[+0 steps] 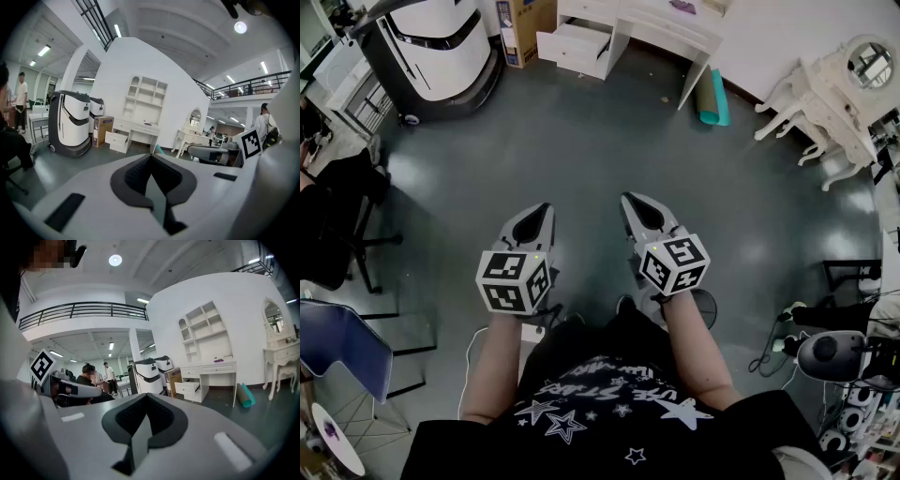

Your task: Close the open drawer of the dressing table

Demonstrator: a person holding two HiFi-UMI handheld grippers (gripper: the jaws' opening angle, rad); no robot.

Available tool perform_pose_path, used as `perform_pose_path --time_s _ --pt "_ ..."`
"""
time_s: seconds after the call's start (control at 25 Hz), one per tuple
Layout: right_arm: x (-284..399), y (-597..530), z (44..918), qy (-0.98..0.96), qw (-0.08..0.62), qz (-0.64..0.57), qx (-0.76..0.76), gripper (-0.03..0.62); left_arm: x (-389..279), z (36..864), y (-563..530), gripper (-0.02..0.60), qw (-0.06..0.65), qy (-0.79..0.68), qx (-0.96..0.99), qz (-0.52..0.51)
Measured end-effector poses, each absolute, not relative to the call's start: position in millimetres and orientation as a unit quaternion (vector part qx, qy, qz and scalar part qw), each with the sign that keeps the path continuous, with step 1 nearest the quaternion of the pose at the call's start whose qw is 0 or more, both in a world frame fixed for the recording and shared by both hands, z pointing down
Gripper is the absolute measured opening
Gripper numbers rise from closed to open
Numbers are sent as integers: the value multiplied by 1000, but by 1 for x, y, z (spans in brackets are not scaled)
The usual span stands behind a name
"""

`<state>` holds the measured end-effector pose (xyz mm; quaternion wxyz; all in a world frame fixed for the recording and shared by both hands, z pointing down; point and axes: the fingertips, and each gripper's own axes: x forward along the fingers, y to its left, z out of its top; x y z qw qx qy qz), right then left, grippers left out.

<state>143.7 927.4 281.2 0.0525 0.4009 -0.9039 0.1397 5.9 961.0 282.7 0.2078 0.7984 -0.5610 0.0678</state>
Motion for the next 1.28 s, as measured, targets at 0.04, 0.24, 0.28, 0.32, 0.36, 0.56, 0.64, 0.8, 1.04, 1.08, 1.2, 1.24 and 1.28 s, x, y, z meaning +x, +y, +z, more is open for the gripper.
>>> perform_pose_path --time_s 0.04,0.24,0.28,0.32,0.36,0.56,0.64,0.8,1.04,1.08,1.2,1.24,1.28 --pt "143 926 281 -904 49 143 400 2 7 283 961 9 204 -560 800 73" --pt "141 928 283 -904 45 152 396 2 12 284 961 9 198 -553 805 83" --pt "143 929 283 -904 47 153 397 2 14 284 961 9 199 -551 806 84" --pt "144 929 283 -903 47 153 397 2 15 284 961 9 199 -550 807 84" --pt "145 929 283 -903 46 154 399 2 16 284 961 9 198 -548 808 85" --pt "144 931 278 -905 41 151 397 2 21 281 962 9 193 -539 816 86" --pt "142 933 276 -905 39 145 397 2 23 285 963 8 193 -531 820 89" --pt "146 936 273 -895 11 159 417 2 23 291 968 9 197 -520 826 89" --pt "162 935 286 -879 -7 191 436 2 22 304 959 9 198 -513 829 100" --pt "166 932 289 -877 -3 193 440 2 24 304 956 9 198 -510 831 102" --pt "174 916 298 -874 -3 205 440 2 32 303 942 9 192 -506 834 105" --pt "173 910 301 -876 2 207 435 2 33 303 936 9 191 -507 834 107" --pt "171 903 305 -880 7 207 428 2 34 304 930 9 190 -509 832 109"
